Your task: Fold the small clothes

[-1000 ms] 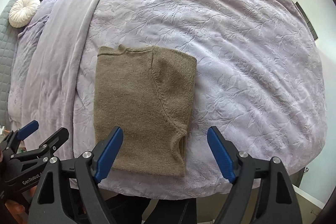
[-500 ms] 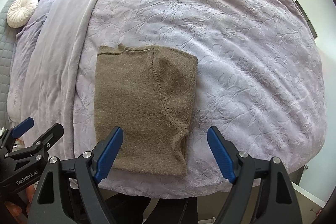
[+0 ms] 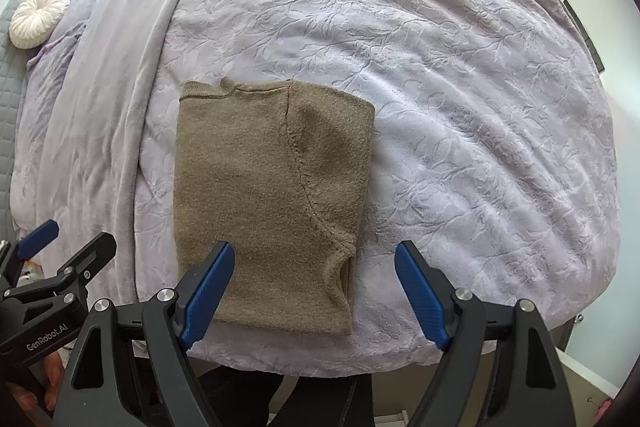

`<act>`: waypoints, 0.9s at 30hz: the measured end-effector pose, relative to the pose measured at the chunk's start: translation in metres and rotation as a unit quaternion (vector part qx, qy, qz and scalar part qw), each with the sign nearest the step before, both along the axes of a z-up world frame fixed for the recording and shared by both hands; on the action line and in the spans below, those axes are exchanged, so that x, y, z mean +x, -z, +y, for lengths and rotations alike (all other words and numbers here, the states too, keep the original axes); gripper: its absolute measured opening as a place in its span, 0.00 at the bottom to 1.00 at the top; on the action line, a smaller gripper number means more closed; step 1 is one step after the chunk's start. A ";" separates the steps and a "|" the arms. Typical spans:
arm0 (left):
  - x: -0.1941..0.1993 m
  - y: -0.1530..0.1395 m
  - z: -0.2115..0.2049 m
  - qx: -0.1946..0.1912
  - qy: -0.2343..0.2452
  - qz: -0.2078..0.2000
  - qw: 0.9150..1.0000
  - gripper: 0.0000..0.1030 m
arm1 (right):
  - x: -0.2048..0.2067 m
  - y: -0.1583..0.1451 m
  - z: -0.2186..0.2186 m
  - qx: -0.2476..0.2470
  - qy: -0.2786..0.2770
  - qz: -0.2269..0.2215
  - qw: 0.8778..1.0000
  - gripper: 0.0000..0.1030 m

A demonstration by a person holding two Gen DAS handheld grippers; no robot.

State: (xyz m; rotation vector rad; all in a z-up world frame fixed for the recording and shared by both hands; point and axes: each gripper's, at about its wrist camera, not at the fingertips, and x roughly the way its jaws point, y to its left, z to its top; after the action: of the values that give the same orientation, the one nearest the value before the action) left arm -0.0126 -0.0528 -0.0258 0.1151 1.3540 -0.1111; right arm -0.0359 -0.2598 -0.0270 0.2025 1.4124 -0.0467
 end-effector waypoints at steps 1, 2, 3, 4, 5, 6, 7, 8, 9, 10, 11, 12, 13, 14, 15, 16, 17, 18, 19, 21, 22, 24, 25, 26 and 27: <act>0.000 0.000 0.000 0.001 0.000 -0.001 1.000 0.99 | 0.000 0.000 0.000 0.002 0.001 0.000 1.000 0.82; 0.000 0.000 0.000 0.002 -0.002 -0.001 1.000 0.99 | 0.000 0.000 0.000 0.002 0.000 -0.001 1.000 0.82; 0.000 0.000 0.000 0.002 -0.003 -0.001 1.000 0.99 | 0.001 0.001 0.000 0.001 -0.001 -0.001 1.000 0.82; 0.000 0.000 0.001 0.001 -0.001 -0.001 1.000 0.99 | 0.001 0.001 0.000 -0.001 -0.001 -0.001 1.000 0.82; 0.000 0.001 0.000 0.001 0.000 -0.001 1.000 0.99 | 0.001 0.001 -0.001 -0.001 -0.001 -0.001 1.000 0.82; 0.000 0.001 0.000 0.002 0.002 -0.002 1.000 0.99 | 0.002 0.001 -0.001 0.000 -0.001 0.000 1.000 0.82; 0.000 0.001 -0.001 0.003 0.001 -0.002 1.000 0.99 | 0.002 0.002 -0.002 0.000 -0.001 0.000 1.000 0.82; 0.000 0.001 -0.001 0.004 0.002 -0.002 1.000 0.99 | 0.002 0.002 -0.002 -0.001 -0.001 0.000 1.000 0.82; 0.000 0.001 -0.002 0.005 0.002 -0.001 1.000 0.99 | 0.002 0.002 -0.002 -0.001 -0.001 0.000 1.000 0.82; 0.000 0.002 -0.002 0.005 0.002 0.001 1.000 0.99 | 0.002 0.002 -0.002 -0.002 -0.002 0.000 1.000 0.82; 0.000 0.002 -0.002 0.005 0.001 0.001 1.000 0.99 | 0.003 0.002 -0.003 -0.002 -0.002 0.000 1.000 0.82; 0.000 0.002 -0.003 0.005 0.001 0.002 1.000 0.99 | 0.003 0.002 -0.002 -0.002 -0.002 0.000 1.000 0.82; 0.000 0.002 -0.003 0.005 0.000 0.003 1.000 0.99 | 0.002 0.002 -0.002 -0.001 -0.002 0.000 1.000 0.82; 0.000 0.003 -0.003 0.005 0.000 0.003 1.000 0.99 | 0.002 0.002 -0.002 -0.002 -0.002 0.000 1.000 0.82; 0.000 0.002 -0.003 0.005 0.000 0.003 1.000 0.99 | 0.002 0.002 -0.002 -0.002 -0.001 0.000 1.000 0.82; 0.000 0.002 -0.003 0.005 0.000 0.002 1.000 0.99 | 0.002 0.002 -0.002 -0.003 -0.001 0.000 1.000 0.82; 0.000 0.002 -0.003 0.005 0.000 0.002 1.000 0.99 | 0.002 0.002 -0.002 -0.002 -0.001 0.000 1.000 0.82; 0.000 0.002 -0.003 0.006 0.000 0.002 1.000 0.99 | 0.001 0.002 -0.001 -0.002 -0.001 0.000 1.000 0.82; 0.000 0.003 -0.003 0.007 -0.001 0.001 1.000 0.99 | 0.001 0.002 -0.001 -0.002 -0.001 0.000 1.000 0.82; 0.000 0.005 -0.003 0.008 -0.002 0.001 1.000 0.99 | 0.002 0.002 -0.001 -0.004 -0.003 0.000 1.000 0.82; 0.000 0.005 -0.003 0.007 -0.002 0.001 1.000 0.99 | 0.003 0.002 0.000 -0.004 -0.004 0.000 1.000 0.82; 0.000 0.004 -0.002 0.008 -0.001 0.001 1.000 0.99 | 0.004 0.002 0.000 -0.004 -0.006 0.001 1.000 0.82; 0.000 0.004 -0.002 0.008 -0.001 0.001 1.000 0.99 | 0.004 0.003 0.000 -0.004 -0.006 0.001 1.000 0.82; 0.000 0.005 -0.002 0.009 -0.001 0.002 1.000 0.99 | 0.005 0.003 0.001 -0.005 -0.007 0.001 1.000 0.82; 0.000 0.006 -0.003 0.010 -0.001 0.003 1.000 0.99 | 0.005 0.003 0.001 -0.005 -0.007 0.001 1.000 0.82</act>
State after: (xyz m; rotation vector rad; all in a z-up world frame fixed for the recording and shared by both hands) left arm -0.0121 -0.0554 -0.0317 0.1296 1.3609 -0.0964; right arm -0.0313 -0.2585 -0.0296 0.1847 1.4149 -0.0414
